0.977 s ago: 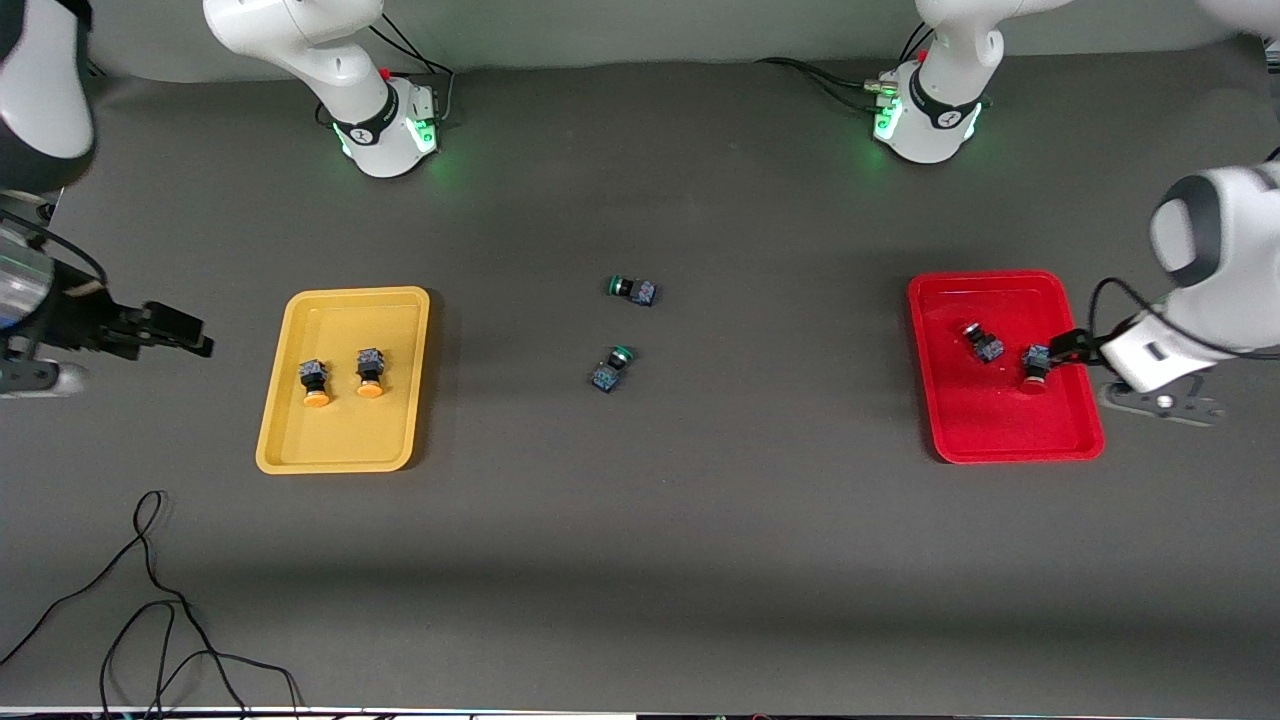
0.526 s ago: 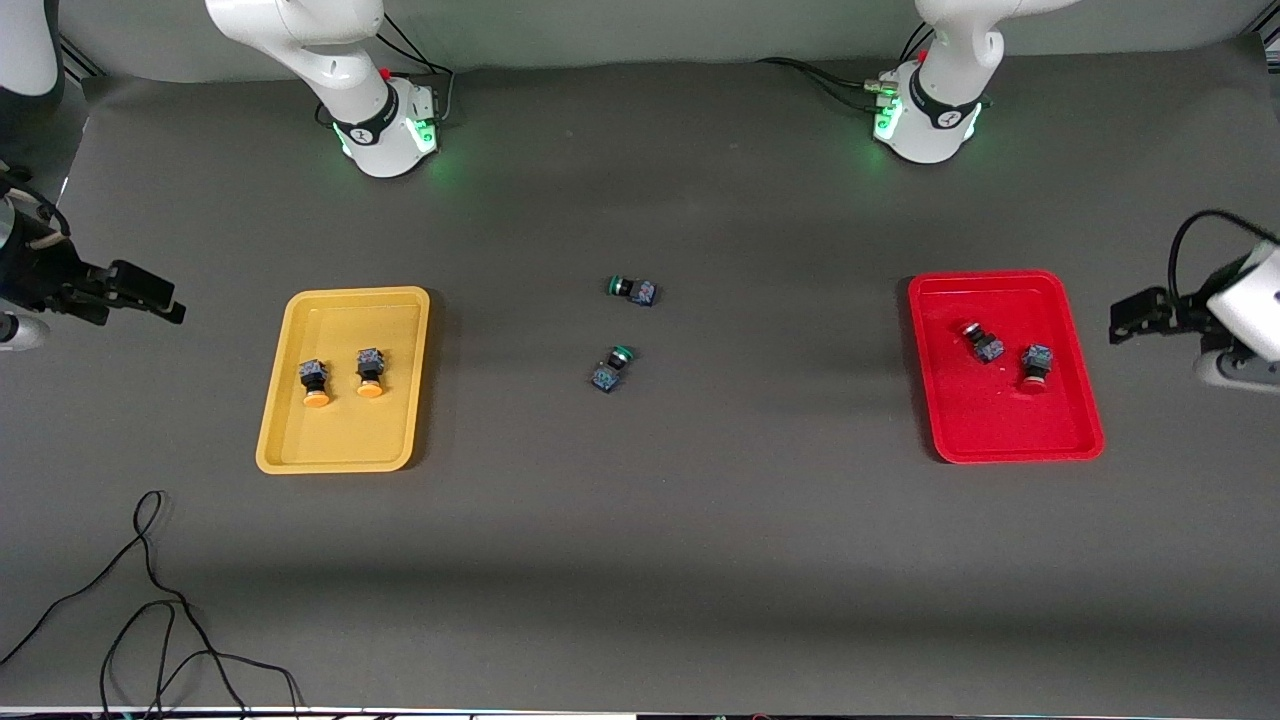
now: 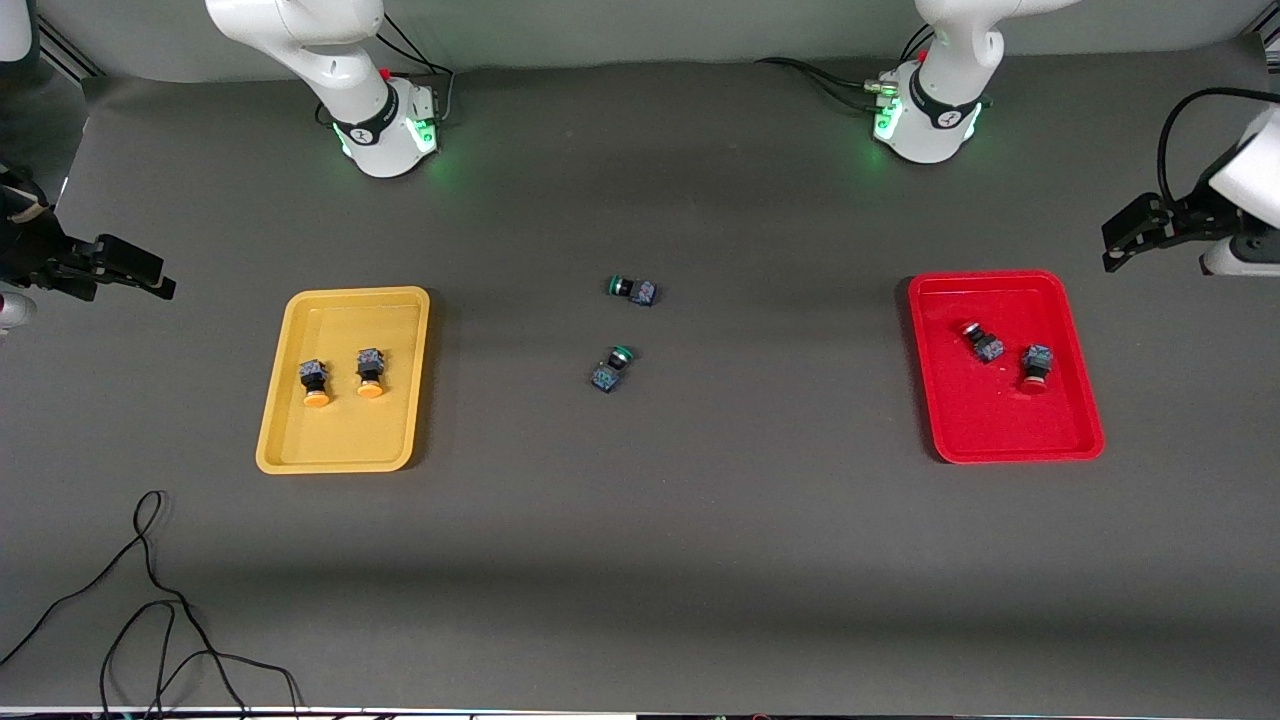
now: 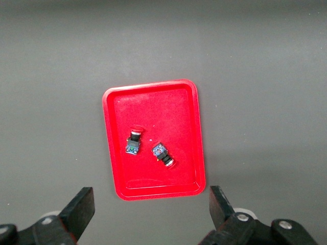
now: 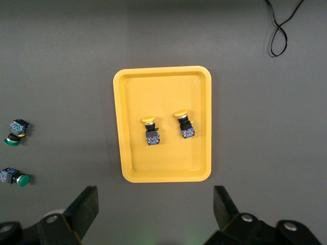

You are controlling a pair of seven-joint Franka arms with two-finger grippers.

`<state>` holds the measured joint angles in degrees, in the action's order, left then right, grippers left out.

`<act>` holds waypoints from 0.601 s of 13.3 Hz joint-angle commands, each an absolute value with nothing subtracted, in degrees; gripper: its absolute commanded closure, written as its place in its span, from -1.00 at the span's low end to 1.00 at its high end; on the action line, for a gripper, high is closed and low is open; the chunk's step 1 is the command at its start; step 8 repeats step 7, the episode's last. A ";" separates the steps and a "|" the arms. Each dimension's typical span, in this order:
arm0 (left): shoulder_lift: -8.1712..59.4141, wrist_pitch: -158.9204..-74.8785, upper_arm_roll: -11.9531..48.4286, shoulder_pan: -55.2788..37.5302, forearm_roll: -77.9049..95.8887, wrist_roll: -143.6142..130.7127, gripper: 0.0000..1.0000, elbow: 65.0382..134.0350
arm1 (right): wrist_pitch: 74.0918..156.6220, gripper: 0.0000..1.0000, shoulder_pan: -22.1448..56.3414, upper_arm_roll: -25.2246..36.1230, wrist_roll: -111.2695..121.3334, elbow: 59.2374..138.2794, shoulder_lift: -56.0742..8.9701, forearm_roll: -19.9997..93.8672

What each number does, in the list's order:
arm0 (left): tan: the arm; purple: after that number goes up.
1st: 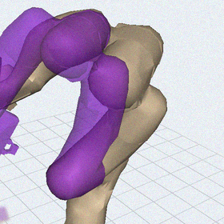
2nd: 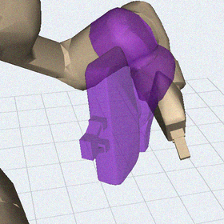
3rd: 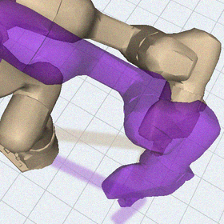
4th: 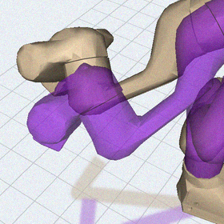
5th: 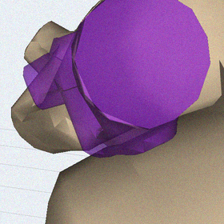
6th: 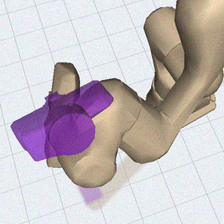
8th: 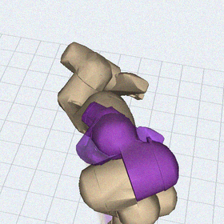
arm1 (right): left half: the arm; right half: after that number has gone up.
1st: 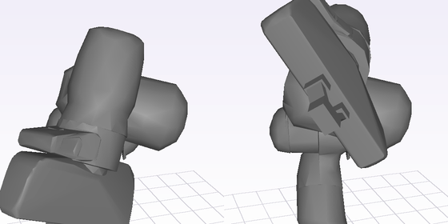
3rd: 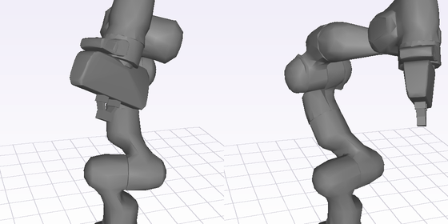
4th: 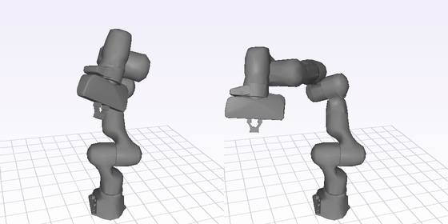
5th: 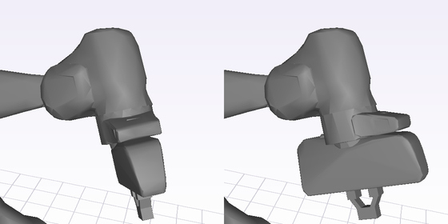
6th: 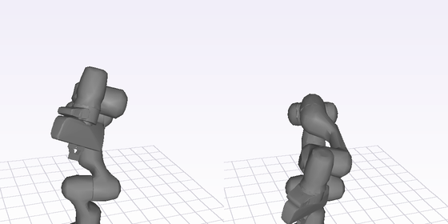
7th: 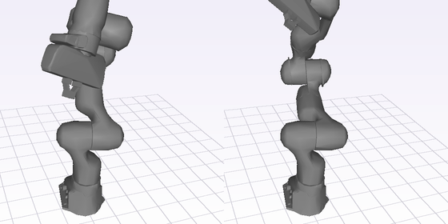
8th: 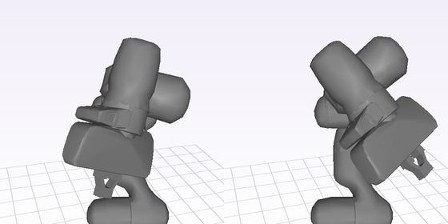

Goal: Place red and yellow buttons in trays

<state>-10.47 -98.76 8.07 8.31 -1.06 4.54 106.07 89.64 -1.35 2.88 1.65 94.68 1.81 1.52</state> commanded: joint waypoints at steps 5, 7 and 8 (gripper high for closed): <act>-12.13 -101.18 7.73 7.73 -0.62 3.52 -1.00 109.96 | 88.86 -1.00 -2.02 2.90 0.18 94.40 1.23 -0.09; -11.69 -99.93 7.73 7.65 -0.62 3.34 -1.00 108.11 | 88.86 -1.00 -2.02 2.90 0.26 94.66 1.49 -0.09; -11.69 -99.93 7.73 7.65 -0.62 3.34 -1.00 108.11 | 88.86 -1.00 -2.02 2.90 0.26 94.66 1.49 -0.09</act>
